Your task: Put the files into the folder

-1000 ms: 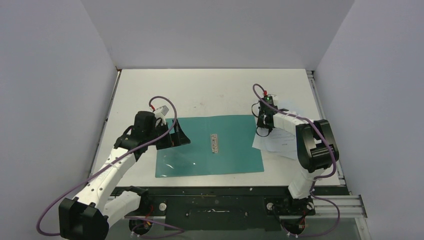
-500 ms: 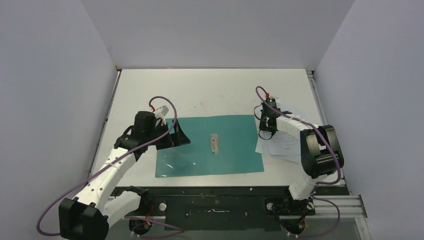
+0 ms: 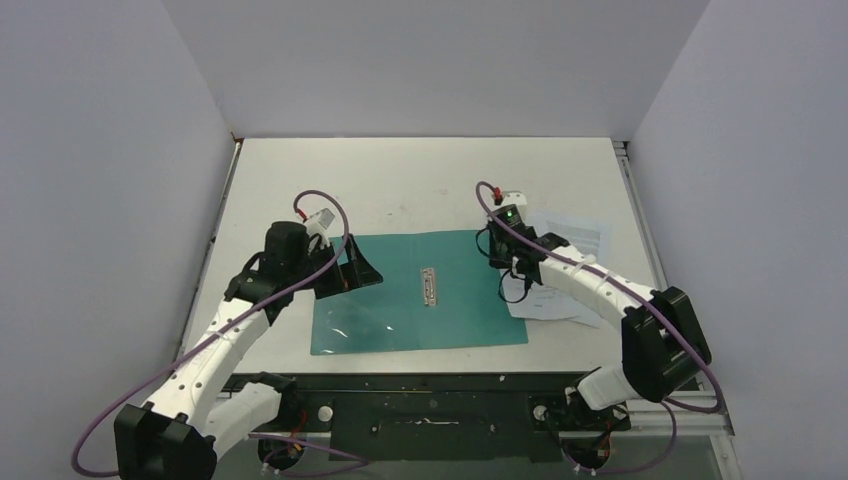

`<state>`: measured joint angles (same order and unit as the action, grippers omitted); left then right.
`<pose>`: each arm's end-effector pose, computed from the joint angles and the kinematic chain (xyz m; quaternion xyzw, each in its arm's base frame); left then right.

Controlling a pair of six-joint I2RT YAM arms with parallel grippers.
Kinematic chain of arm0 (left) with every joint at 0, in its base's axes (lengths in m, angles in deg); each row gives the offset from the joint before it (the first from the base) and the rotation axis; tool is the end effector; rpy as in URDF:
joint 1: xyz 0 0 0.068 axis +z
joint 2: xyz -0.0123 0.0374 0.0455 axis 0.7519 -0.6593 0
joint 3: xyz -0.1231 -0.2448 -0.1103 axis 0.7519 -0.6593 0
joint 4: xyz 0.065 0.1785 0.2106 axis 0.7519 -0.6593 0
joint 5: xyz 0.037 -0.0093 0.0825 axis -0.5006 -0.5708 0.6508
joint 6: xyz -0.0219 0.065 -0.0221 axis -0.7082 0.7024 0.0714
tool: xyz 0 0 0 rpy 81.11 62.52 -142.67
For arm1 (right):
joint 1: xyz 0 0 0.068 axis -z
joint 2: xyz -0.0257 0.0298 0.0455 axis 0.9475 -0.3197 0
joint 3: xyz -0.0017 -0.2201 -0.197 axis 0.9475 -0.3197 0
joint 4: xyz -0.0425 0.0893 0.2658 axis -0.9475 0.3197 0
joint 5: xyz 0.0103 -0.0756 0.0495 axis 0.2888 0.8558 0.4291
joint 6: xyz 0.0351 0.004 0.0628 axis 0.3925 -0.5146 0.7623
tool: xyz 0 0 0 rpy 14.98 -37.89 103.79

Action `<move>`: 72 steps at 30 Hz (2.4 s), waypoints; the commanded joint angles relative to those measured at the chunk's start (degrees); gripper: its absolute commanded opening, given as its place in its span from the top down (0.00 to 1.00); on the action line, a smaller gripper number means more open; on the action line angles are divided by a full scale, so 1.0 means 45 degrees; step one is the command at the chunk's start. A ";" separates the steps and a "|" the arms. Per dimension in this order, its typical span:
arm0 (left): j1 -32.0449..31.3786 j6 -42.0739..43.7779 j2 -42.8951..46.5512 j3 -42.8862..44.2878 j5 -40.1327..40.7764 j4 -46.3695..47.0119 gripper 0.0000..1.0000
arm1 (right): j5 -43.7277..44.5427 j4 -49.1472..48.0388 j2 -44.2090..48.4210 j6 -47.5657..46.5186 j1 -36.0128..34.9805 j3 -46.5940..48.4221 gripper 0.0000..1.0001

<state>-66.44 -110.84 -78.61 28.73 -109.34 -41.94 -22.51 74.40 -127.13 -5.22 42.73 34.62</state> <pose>0.2107 -0.0935 0.2656 -0.0442 0.8968 -0.3491 0.2680 0.2983 0.1511 0.2126 -0.0022 0.9410 0.0749 0.3300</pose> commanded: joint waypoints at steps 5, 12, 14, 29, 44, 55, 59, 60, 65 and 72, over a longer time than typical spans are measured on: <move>-0.0013 -0.1579 0.0357 0.0683 -0.1113 0.1670 0.04 | 0.1773 0.0437 0.0845 0.0556 -0.2996 0.0416 0.95; -0.0014 -0.2587 0.0261 0.0488 -0.1495 0.2556 0.04 | 0.2879 0.0373 0.0833 0.0601 -0.5636 0.0892 0.95; -0.0013 -0.2810 0.0227 0.0373 -0.1468 0.2758 0.04 | 0.3078 0.0256 0.0827 0.0586 -0.6355 0.0970 0.95; -0.0148 -0.3258 -0.1240 -0.0391 -0.1259 0.3693 0.03 | 0.4868 -0.0853 -0.0427 0.0164 -1.0667 0.1578 0.95; -0.0983 -0.2522 -0.1831 -0.0969 -0.0037 0.2813 0.39 | 0.6683 -0.0839 -0.2392 0.0067 -1.2316 0.2881 0.95; -0.1104 -0.1828 -0.1806 -0.1095 0.0662 0.2272 1.00 | 0.7606 -0.0519 -0.2966 0.0271 -1.2783 0.3550 0.95; -0.1183 -0.1654 -0.1636 -0.1032 0.0672 0.2287 1.00 | 0.7641 -0.0505 -0.2824 0.0464 -1.2844 0.3500 0.92; -0.1185 -0.1605 -0.1573 -0.0986 0.0662 0.2277 1.00 | 0.7654 -0.0505 -0.2692 0.0510 -1.2844 0.3427 0.87; -0.1198 -0.1222 -0.1099 -0.0811 0.0331 0.2537 1.00 | 0.7407 -0.0690 -0.1827 0.0420 -1.2844 0.2992 0.47; -0.1147 -0.0169 -0.0215 -0.0326 -0.0483 0.2981 1.00 | 0.6878 -0.1075 -0.0037 -0.0093 -1.2850 0.2101 0.12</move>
<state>-71.58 -115.70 -82.33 23.53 -108.49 -31.97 8.58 72.28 -133.91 -4.30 -14.62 46.01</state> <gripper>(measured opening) 0.007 0.837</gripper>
